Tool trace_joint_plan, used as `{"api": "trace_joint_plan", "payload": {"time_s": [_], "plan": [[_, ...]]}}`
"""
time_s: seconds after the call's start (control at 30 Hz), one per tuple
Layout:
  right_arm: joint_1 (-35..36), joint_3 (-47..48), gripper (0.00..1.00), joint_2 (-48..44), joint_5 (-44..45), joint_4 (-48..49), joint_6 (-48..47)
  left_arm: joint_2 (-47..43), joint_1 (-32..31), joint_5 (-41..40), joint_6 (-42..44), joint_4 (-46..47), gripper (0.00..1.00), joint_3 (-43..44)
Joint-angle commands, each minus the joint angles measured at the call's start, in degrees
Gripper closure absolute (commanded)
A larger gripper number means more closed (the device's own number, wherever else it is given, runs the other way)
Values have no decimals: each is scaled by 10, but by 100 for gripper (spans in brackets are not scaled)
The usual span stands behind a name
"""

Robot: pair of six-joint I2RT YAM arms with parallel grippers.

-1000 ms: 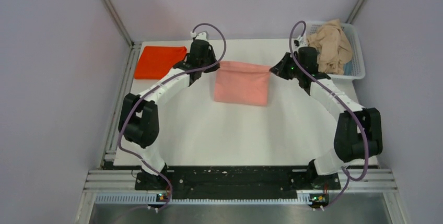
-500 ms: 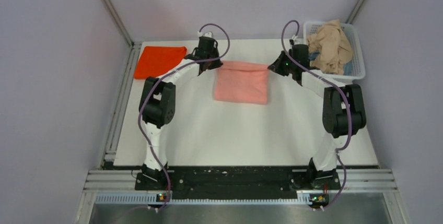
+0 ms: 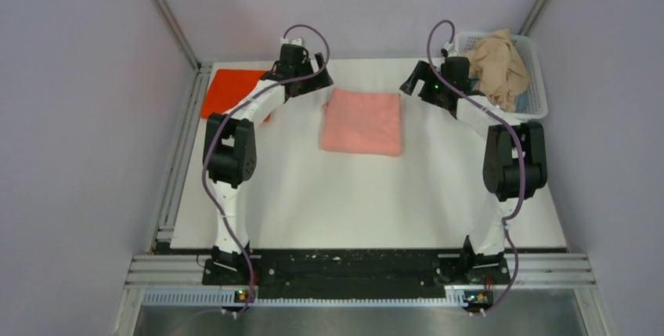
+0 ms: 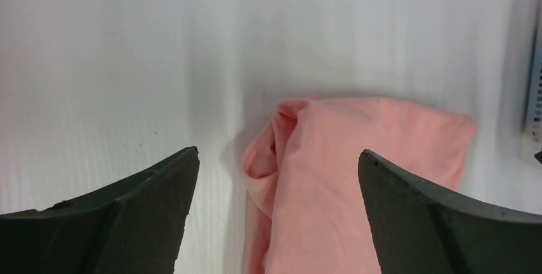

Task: Fold and stack the t-shirts
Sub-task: Put the neatly folded tshirt into the corner of the board with the left arm

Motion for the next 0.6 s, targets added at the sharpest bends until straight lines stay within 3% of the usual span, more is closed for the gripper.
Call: {"api": "trace_joint_plan", "payload": {"time_s": [0.0, 0.2, 0.43, 0.57], "plan": [[0, -79, 1, -84, -74, 49, 11, -26, -11, 94, 18, 5, 1, -30], [0, -208, 1, -184, -69, 79, 26, -15, -19, 99, 38, -31, 4, -72], [0, -287, 1, -335, 22, 23, 5, 34, -22, 78, 29, -55, 8, -57], [0, -324, 1, -420, 77, -10, -5, 67, -28, 67, 23, -75, 16, -27]]}}
